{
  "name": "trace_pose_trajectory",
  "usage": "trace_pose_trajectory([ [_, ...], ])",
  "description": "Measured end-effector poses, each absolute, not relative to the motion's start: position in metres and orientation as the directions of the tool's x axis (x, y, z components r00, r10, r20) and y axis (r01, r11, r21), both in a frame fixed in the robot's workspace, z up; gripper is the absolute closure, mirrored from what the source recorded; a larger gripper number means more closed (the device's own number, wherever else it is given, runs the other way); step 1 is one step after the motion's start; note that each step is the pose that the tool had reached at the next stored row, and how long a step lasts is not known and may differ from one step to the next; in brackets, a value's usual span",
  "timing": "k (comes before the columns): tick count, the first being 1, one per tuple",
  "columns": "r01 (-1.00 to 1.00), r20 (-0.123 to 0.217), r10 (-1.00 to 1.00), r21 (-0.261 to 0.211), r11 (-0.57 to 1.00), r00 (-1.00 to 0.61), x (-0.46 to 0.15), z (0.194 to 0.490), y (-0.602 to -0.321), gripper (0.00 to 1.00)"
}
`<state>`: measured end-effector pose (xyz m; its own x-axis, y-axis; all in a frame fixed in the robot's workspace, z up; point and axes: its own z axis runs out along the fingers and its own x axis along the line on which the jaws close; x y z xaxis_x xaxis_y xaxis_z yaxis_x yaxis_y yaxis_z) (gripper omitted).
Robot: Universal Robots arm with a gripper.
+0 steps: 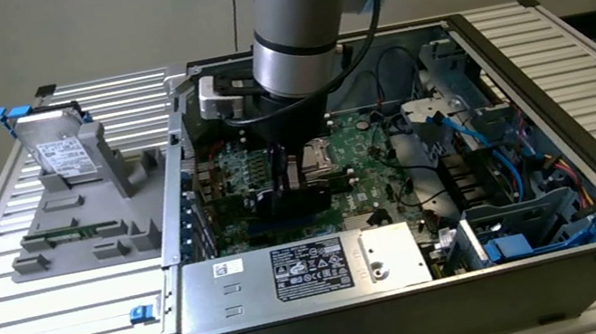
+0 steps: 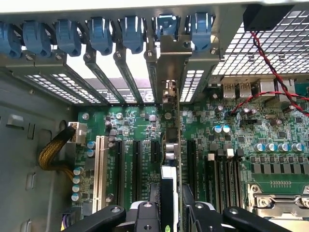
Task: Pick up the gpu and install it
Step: 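Insert the gpu into the slot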
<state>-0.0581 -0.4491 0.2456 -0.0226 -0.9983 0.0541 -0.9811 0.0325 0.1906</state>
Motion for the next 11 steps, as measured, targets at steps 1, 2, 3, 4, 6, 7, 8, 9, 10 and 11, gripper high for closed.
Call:
trace_pose_trajectory([
  [1,-0.981,0.054,-0.998,0.191,0.033,-0.023,-0.0581,0.2456,-0.4487,0.72],
  [2,-0.981,0.054,-0.998,0.191,0.033,-0.023,-0.0581,0.2456,-0.4487,0.72],
  [3,-0.981,0.054,-0.998,0.191,0.033,-0.023,-0.0581,0.2454,-0.4487,0.72],
  [4,-0.981,0.054,-0.998,0.191,0.033,-0.023,-0.0581,0.2452,-0.4487,0.72],
  [6,-0.981,0.054,-0.998,0.191,0.033,-0.023,-0.0581,0.2448,-0.4486,0.72],
  [7,-0.981,0.054,-0.998,0.191,0.032,-0.022,-0.0581,0.2447,-0.4487,0.72],
  [8,-0.981,0.055,-0.998,0.191,0.032,-0.022,-0.0581,0.2445,-0.4486,0.72],
  [9,-0.981,0.055,-0.998,0.191,0.032,-0.022,-0.0581,0.2443,-0.4486,0.72],
  [10,-0.981,0.056,-0.998,0.191,0.032,-0.022,-0.0581,0.2442,-0.4486,0.72],
  [11,-0.981,0.057,-0.998,0.191,0.032,-0.022,-0.0582,0.2441,-0.4486,0.72],
])
